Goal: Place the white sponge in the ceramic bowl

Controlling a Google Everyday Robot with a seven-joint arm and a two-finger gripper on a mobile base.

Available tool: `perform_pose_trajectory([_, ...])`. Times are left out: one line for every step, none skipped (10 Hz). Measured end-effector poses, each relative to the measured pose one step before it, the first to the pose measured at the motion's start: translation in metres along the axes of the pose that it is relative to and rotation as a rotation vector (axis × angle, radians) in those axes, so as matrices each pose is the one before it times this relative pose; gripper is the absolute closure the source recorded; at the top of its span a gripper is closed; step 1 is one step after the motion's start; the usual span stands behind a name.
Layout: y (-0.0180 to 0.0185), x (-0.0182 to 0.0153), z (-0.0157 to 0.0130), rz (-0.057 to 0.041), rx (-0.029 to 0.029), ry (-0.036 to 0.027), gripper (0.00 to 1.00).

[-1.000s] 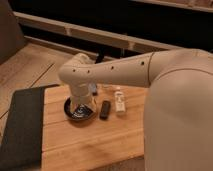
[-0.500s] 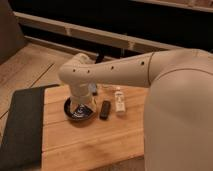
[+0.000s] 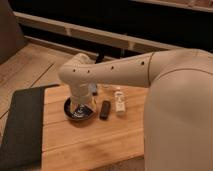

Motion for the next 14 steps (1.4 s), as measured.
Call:
perform_pose_trajectory([-0.00002,0.0,0.00001,0.00006,0.00004,0.00002,0.35])
perform_pose_trajectory([-0.00004,-0.00002,-0.00001,0.00001,0.00005,-0.00005,0.35])
perform_pose_trajectory([0.00001,0.00001,-0.00001,-0.00004,0.00001,-0.00005,0.35])
perform_pose_trajectory([-0.00005,-0.00011,0.0,-0.00017,0.00021,-0.00034,0.35])
perform_pose_trajectory([0.00002,0.00002,-0.00001,0.00004,-0.00009,0.00006,0.35])
perform_pose_trajectory([-0.00003,0.00001,0.00001,0.00005,0.00002,0.00005,0.35])
perform_pose_trajectory([0.00004,0.0,0.00001,-0.00005,-0.00006,0.0,0.35])
perform_pose_trajectory([0.00006,0.00008,-0.00001,0.00014,-0.00018,0.00029,0.35])
perform_pose_trajectory([0.0001,-0.00003,0.0007,-0.00064,0.00043,0.00076,0.35])
perform_pose_trajectory([0.0,-0.0031,-0.00006,-0.00044,0.00024,-0.00636,0.35])
perform_pose_trajectory([-0.0021,-0.00616,0.00007,0.00396,0.00041,-0.01216,0.35])
perform_pose_trajectory([-0.01199,-0.02052,-0.0018,-0.00548,0.01072,-0.03995,0.35])
perform_pose_trajectory([-0.00509,-0.01163,-0.00311,-0.01792,0.00283,-0.02448,0.35])
perform_pose_trajectory([-0.00522,-0.02172,-0.01219,-0.04772,-0.00306,-0.06054,0.35])
